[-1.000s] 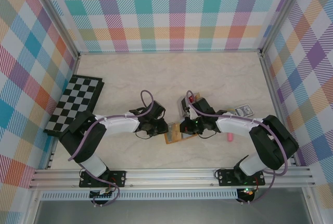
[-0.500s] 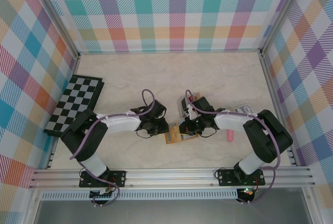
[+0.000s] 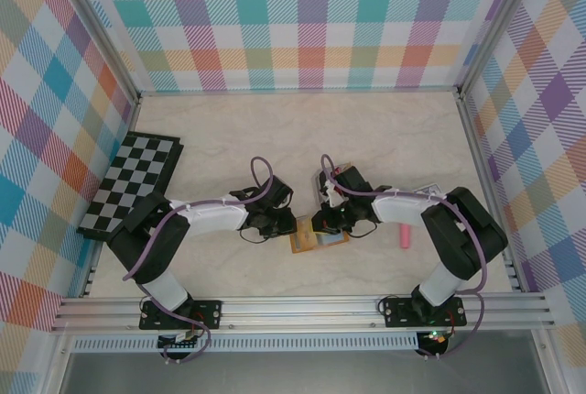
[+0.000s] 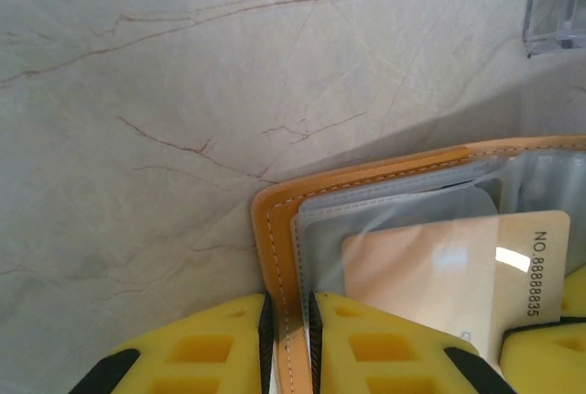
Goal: Put the credit cards into the card holder
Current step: Insert the credit card into the card slot.
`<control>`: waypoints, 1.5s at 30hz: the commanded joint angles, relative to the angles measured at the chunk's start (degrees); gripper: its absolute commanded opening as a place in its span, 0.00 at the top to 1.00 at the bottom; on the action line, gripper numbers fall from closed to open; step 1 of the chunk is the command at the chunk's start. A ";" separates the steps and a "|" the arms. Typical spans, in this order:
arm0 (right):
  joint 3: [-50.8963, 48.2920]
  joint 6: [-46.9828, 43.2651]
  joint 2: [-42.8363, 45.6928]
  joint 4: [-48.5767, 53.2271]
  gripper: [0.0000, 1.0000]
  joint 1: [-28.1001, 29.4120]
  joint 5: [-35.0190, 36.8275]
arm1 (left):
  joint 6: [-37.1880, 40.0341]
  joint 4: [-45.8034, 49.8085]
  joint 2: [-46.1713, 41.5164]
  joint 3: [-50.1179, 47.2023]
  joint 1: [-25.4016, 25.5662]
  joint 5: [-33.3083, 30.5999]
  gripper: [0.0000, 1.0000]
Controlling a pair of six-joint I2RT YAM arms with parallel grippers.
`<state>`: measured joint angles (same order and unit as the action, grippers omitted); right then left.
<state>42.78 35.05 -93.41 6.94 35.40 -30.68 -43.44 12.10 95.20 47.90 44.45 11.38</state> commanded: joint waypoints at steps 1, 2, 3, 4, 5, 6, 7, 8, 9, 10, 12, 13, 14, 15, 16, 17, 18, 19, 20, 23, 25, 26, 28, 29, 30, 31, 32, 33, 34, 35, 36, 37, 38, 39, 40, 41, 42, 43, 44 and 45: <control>1.18 0.81 -2.21 -2.58 0.95 0.11 1.91 | 1.27 0.47 2.58 -0.54 0.58 -0.33 0.81; 1.08 1.63 -2.52 -3.42 0.95 0.19 1.94 | 1.25 0.39 2.62 -0.60 0.58 -0.22 0.81; 1.12 2.46 -2.66 -3.97 0.95 0.35 2.47 | 1.28 0.38 2.52 -0.48 0.58 -0.26 0.80; 1.09 3.09 -2.52 -4.32 0.95 0.61 3.15 | 1.30 0.38 2.38 -0.49 0.56 -0.29 0.80; 1.01 3.38 -2.49 -4.62 0.94 0.79 3.46 | 1.26 0.38 2.13 -0.58 0.61 -0.38 0.80; 0.94 3.78 -2.33 -4.65 0.94 1.05 3.95 | 1.17 0.34 1.82 -0.70 0.63 -0.54 0.79; 0.77 4.20 -2.03 -4.72 0.95 1.46 4.94 | 1.08 0.30 1.41 -0.77 0.59 -0.77 0.78; 0.45 4.47 -1.54 -4.77 0.95 1.81 6.00 | 0.95 0.17 1.04 -0.93 0.58 -0.94 0.77; -0.09 4.72 -1.25 -4.99 0.94 2.02 6.86 | 0.91 0.04 0.59 -1.05 0.56 -1.06 0.77; -0.48 4.98 -0.90 -5.06 0.93 2.04 7.32 | 0.95 0.08 0.19 -1.21 0.56 -1.30 0.76; -1.07 5.76 -0.81 -5.76 0.91 2.12 7.13 | 0.92 -0.01 -0.40 -1.32 0.57 -1.47 0.74; -1.28 5.99 -0.90 -6.09 0.90 2.21 6.69 | 0.81 -0.13 -0.60 -1.47 0.57 -1.58 0.74; -1.17 5.91 -0.88 -5.61 0.88 2.39 7.08 | 0.72 -0.10 -0.78 -1.50 0.57 -1.75 0.74; -0.89 5.62 -0.69 -4.45 0.87 2.48 7.65 | 0.72 -0.06 -0.90 -1.59 0.60 -1.95 0.74; -0.73 4.80 -0.20 -3.13 0.86 2.48 8.38 | 0.71 0.07 -0.89 -1.66 0.63 -2.09 0.74; -0.38 3.96 0.50 -1.58 0.86 2.44 9.34 | 0.55 0.37 -0.89 -1.58 0.60 -2.48 0.74; 0.04 3.13 1.31 0.36 0.84 2.40 10.75 | 0.43 0.49 -1.03 -1.74 0.59 -2.67 0.74; 0.48 2.27 2.03 2.23 0.81 2.40 11.68 | 0.21 0.10 -1.22 -2.10 0.55 -2.73 0.73; 0.99 1.56 2.54 3.59 0.81 2.32 12.14 | 0.12 -0.12 -1.33 -2.24 0.56 -2.76 0.73; 2.10 0.25 3.48 6.75 0.77 2.31 13.37 | 0.09 -0.19 -1.07 -2.20 0.59 -2.73 0.73; 2.69 -0.10 3.58 8.25 0.74 2.30 14.28 | 0.10 -0.42 -0.60 -2.20 0.58 -2.57 0.74; 2.74 -0.17 3.50 8.36 0.75 2.31 14.33 | 0.11 -0.47 -0.38 -2.15 0.58 -2.42 0.75; 2.98 -0.01 2.91 8.03 0.75 2.27 14.08 | 0.10 -0.73 -0.16 -2.11 0.63 -2.17 0.76; 3.02 -0.01 2.43 7.59 0.76 2.34 13.70 | 0.07 -0.89 -0.06 -2.14 0.58 -2.12 0.77; 3.13 0.10 1.92 7.05 0.78 2.32 13.03 | 0.08 -0.87 0.03 -2.06 0.56 -2.01 0.77; 3.26 0.17 1.29 6.54 0.80 2.38 12.27 | 0.19 -0.83 0.19 -2.02 0.62 -1.97 0.77; 3.43 0.18 0.71 6.25 0.82 2.38 11.76 | 0.19 -0.85 0.21 -1.93 0.59 -1.89 0.77; 3.76 0.15 0.07 5.89 0.83 2.40 11.25 | 0.20 -0.78 0.32 -1.76 0.62 -1.81 0.77; 3.80 0.11 -0.44 5.29 0.85 2.40 10.54 | 0.30 -0.76 0.42 -1.72 0.57 -1.81 0.78; 3.96 0.11 -0.90 4.92 0.86 2.40 9.94 | 0.31 -0.76 0.50 -1.67 0.57 -1.73 0.78; 4.22 0.06 -1.53 4.68 0.87 2.43 9.24 | 0.29 -0.76 0.51 -1.65 0.56 -1.70 0.78; 4.56 0.06 -2.22 4.63 0.89 2.46 8.46 | 0.31 -0.83 0.51 -1.65 0.62 -1.72 0.78; 4.70 0.02 -2.62 4.34 0.90 2.61 7.89 | 0.43 -0.76 0.51 -1.52 0.56 -1.80 0.78; 4.78 0.01 -3.04 3.79 0.92 2.71 7.16 | 0.50 -0.55 0.51 -1.42 0.59 -1.94 0.78; 4.77 0.14 -3.14 3.48 0.92 2.96 6.57 | 0.54 -0.29 0.44 -1.28 0.64 -2.08 0.78; 4.71 0.34 -3.06 3.04 0.93 3.21 6.30 | 0.57 0.00 0.28 -1.18 0.57 -2.29 0.78; 4.53 0.66 -3.09 2.40 0.93 3.50 5.88 | 0.67 0.28 0.01 -1.15 0.57 -2.65 0.78; 4.52 1.15 -3.28 2.05 0.93 3.73 5.38 | 0.69 0.37 -0.40 -1.17 0.51 -2.96 0.78; 4.67 1.43 -3.63 2.13 0.93 3.92 5.03 | 0.74 0.45 -0.66 -1.14 0.47 -3.11 0.78; 4.84 1.66 -3.90 2.49 0.93 4.18 5.21 | 0.88 0.68 -0.88 -1.07 0.44 -3.26 0.77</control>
<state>46.74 35.57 -95.74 9.02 38.57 -22.35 -43.44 10.87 94.43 47.03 44.51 10.87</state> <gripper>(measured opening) 0.071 0.224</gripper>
